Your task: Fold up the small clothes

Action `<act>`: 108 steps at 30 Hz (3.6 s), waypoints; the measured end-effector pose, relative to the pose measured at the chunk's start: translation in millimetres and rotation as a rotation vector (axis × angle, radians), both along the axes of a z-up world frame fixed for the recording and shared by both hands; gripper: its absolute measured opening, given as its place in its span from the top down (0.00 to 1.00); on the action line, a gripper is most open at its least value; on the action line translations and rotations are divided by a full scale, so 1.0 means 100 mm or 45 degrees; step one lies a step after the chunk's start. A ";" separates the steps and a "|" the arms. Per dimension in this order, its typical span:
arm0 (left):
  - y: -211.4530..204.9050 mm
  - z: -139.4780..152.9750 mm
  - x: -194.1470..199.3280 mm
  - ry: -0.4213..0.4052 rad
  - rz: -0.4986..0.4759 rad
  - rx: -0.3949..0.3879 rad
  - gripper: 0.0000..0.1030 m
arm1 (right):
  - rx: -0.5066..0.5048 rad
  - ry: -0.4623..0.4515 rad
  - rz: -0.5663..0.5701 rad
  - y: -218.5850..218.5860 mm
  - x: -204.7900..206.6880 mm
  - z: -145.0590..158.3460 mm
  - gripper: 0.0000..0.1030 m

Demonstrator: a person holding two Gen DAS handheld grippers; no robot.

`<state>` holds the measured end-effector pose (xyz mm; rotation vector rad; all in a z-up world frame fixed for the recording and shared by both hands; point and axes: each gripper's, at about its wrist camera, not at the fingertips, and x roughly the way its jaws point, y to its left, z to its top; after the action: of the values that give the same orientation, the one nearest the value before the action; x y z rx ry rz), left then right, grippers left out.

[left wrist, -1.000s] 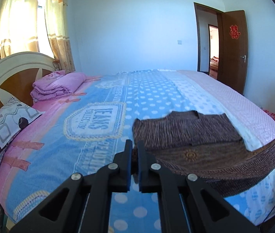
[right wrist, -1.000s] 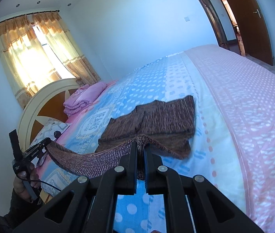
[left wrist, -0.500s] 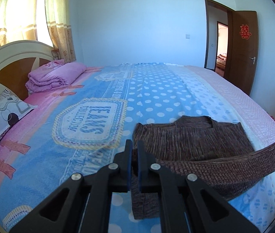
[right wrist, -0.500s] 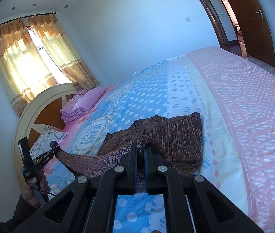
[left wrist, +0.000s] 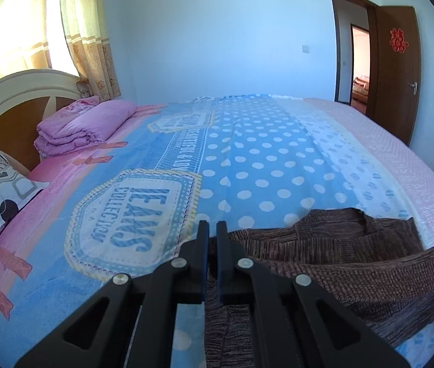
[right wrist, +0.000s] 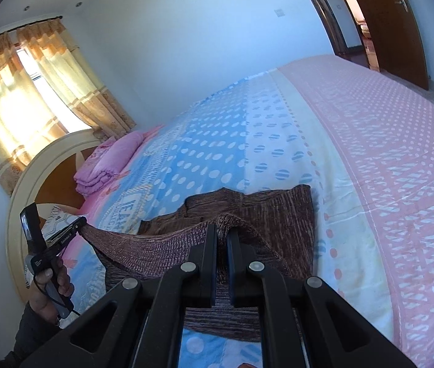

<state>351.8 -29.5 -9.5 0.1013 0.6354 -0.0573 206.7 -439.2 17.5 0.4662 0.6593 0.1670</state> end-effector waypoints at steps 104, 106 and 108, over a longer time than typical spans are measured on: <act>-0.15 -1.24 1.00 0.373 -0.085 -0.173 0.47 | -0.353 0.229 -0.309 -0.46 0.61 -1.39 0.32; -0.20 -1.28 1.02 0.389 -0.092 -0.154 0.47 | -0.356 0.231 -0.308 -0.46 0.62 -1.39 0.32; -0.26 -1.32 1.04 0.398 -0.112 -0.134 0.54 | -0.359 0.233 -0.306 -0.45 0.62 -1.39 0.31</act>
<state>456.2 -55.2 -141.9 0.0184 0.9383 -0.1939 268.8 -484.7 -121.6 0.2871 0.7860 -0.1969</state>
